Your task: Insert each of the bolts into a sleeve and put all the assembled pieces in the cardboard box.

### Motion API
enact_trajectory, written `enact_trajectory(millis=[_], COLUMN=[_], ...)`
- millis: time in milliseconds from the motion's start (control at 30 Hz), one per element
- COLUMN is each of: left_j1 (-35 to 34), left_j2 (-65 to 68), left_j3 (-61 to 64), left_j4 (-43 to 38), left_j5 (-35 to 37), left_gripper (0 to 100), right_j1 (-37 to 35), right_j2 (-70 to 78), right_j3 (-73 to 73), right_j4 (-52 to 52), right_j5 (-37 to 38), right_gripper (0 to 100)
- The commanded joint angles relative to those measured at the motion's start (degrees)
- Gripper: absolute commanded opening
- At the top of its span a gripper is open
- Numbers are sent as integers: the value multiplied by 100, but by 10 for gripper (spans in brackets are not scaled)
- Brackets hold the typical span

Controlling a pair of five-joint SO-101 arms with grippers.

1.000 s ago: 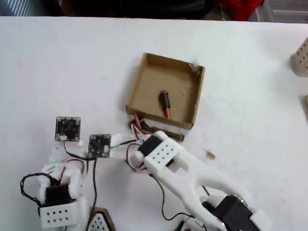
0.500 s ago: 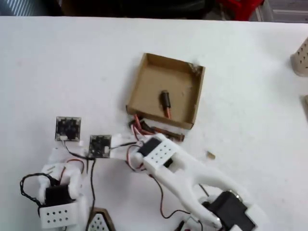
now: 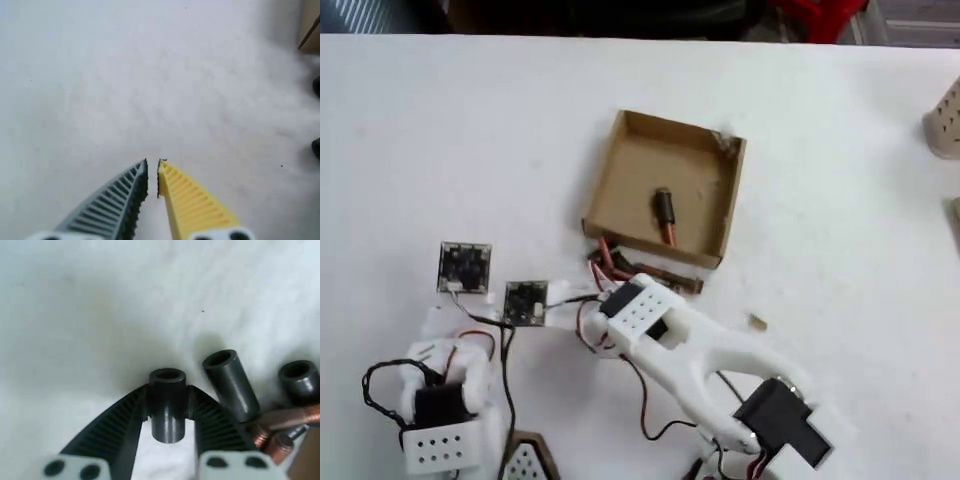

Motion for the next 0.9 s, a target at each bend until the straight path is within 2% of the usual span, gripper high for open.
enact_trajectory(millis=[0, 100, 200, 267, 433, 600, 867], left_j1=[-40, -40, -40, -40, -40, -40, -40], left_j2=[-13, -13, -13, -13, -13, -13, -13], left_j3=[-9, -9, -9, -9, -9, -9, -9], left_j4=[26, 26, 26, 26, 26, 26, 18], left_j5=[-53, -53, -53, -53, -53, -53, -53], left_gripper=[67, 67, 67, 67, 67, 67, 67], right_j1=[31, 40, 48, 75, 382, 804, 1429], right_j2=[-4, -4, -57, -145, -866, -1560, -2440], right_j3=[-193, -185, -185, -202, -484, -765, -765], right_j4=[163, 215, 233, 356, 1007, 1675, 2686], right_j5=[70, 70, 26, -88, -1064, -1714, -1996], right_gripper=[102, 94, 9, 26, 16, 16, 17])
